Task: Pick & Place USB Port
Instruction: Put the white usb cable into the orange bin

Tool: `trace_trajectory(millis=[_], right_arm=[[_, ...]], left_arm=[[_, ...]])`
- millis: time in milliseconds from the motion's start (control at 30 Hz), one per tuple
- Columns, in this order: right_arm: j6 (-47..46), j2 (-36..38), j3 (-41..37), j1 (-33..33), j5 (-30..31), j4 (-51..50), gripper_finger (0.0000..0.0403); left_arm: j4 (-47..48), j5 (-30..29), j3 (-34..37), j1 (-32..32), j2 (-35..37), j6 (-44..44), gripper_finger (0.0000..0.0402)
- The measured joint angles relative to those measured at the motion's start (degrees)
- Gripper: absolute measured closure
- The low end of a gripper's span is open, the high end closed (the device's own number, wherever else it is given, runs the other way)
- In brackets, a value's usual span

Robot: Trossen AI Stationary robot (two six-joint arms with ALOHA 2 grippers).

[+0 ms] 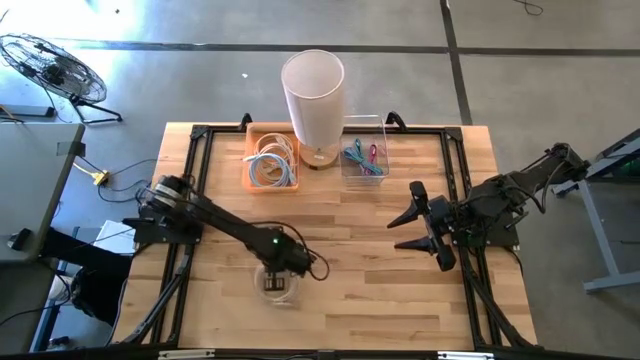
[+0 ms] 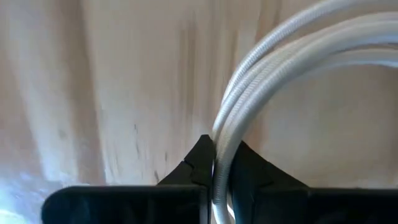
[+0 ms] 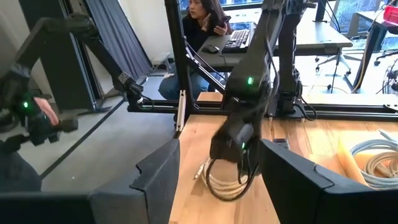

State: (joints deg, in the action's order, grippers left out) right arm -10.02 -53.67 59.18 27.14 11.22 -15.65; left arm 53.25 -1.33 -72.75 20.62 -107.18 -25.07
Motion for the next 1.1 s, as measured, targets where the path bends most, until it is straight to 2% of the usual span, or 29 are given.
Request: trace_trajectory(millis=[233, 367, 567, 700, 867, 1100], right_arm=[[2.8, 0.0, 0.0, 0.0, 0.0, -0.2, 0.0194], [5.4, 0.0, 0.0, -0.1, 2.2, -0.1, 0.0194], [9.0, 0.0, 0.0, -0.1, 6.9, 0.0, 0.0194], [10.5, 0.0, 0.0, -0.1, 10.8, 0.3, 0.0194], [11.4, 0.0, 0.0, -0.1, 13.9, 0.4, 0.0194], [13.7, 0.0, 0.0, -0.1, 16.5, 0.5, 0.0194]], left_arm=[[4.6, -7.6, -0.3, -1.5, 10.6, -2.4, 0.0385], [8.4, -13.1, -0.5, -3.8, 17.4, -2.2, 0.0394], [12.4, -19.6, -0.5, -10.3, 25.8, 2.8, 0.0394], [12.4, -22.4, -0.6, -17.0, 29.7, 8.6, 0.0394], [10.0, -22.4, -0.6, -27.1, 32.3, 18.6, 0.0394], [4.3, -14.7, -0.7, -42.9, 32.0, 33.4, 0.0394]])
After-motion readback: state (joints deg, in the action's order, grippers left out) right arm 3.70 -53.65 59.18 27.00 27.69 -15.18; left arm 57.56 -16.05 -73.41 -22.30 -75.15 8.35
